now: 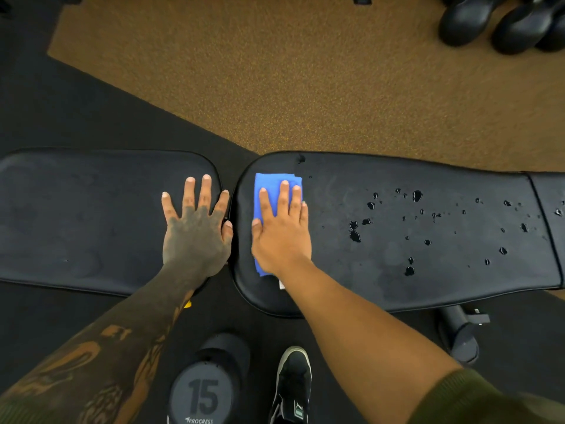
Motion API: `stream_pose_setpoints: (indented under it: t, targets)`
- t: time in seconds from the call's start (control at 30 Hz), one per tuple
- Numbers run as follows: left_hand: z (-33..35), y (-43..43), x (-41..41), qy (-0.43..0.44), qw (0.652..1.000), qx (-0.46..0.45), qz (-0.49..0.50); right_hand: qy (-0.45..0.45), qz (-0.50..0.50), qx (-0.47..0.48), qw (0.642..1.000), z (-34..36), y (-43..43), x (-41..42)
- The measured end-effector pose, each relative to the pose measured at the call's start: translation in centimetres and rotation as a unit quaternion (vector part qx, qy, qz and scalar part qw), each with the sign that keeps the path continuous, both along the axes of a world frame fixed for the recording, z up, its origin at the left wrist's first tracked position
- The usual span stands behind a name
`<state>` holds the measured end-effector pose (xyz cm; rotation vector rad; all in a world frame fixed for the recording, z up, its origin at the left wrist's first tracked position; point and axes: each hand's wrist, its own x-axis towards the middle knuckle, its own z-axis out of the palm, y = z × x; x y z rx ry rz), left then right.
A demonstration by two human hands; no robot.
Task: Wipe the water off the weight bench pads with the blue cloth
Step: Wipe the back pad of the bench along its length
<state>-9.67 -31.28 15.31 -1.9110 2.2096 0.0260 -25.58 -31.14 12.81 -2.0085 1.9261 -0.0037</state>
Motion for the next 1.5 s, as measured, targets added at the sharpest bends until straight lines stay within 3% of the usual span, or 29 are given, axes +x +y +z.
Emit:
stream_pose_setpoints:
  t: [0.17,0.33,0.5,0.77,1.07,1.33,1.5]
  targets:
    - [0.1,-0.1,-0.1,-0.007,1.000,-0.003,-0.004,-0.019,0.062,0.004,0.998,0.1,4.0,-0.9]
    - [0.3,0.0,-0.1,-0.007,1.000,-0.002,0.001,-0.008,0.028,0.011,1.000,0.1,3.4,-3.8]
    - [0.1,0.0,-0.2,-0.012,1.000,-0.007,0.000,-0.011,-0.017,0.006,1.000,0.1,1.2,-1.4]
    - [0.2,-0.4,-0.1,-0.017,1.000,-0.006,-0.008,-0.019,0.061,-0.003,0.998,0.1,6.2,-1.8]
    - [0.4,-0.5,-0.6,-0.012,1.000,0.006,-0.025,0.011,-0.038,0.006,0.999,0.1,2.4,-2.6]
    - [0.0,-1.1,-1.2,-0.012,0.999,0.024,-0.041,0.010,0.037,-0.002,0.999,0.1,4.1,-2.6]
    - [0.1,-1.2,-1.4,-0.001,0.999,0.031,-0.043,0.030,-0.036,0.017,0.999,0.2,1.0,-4.1]
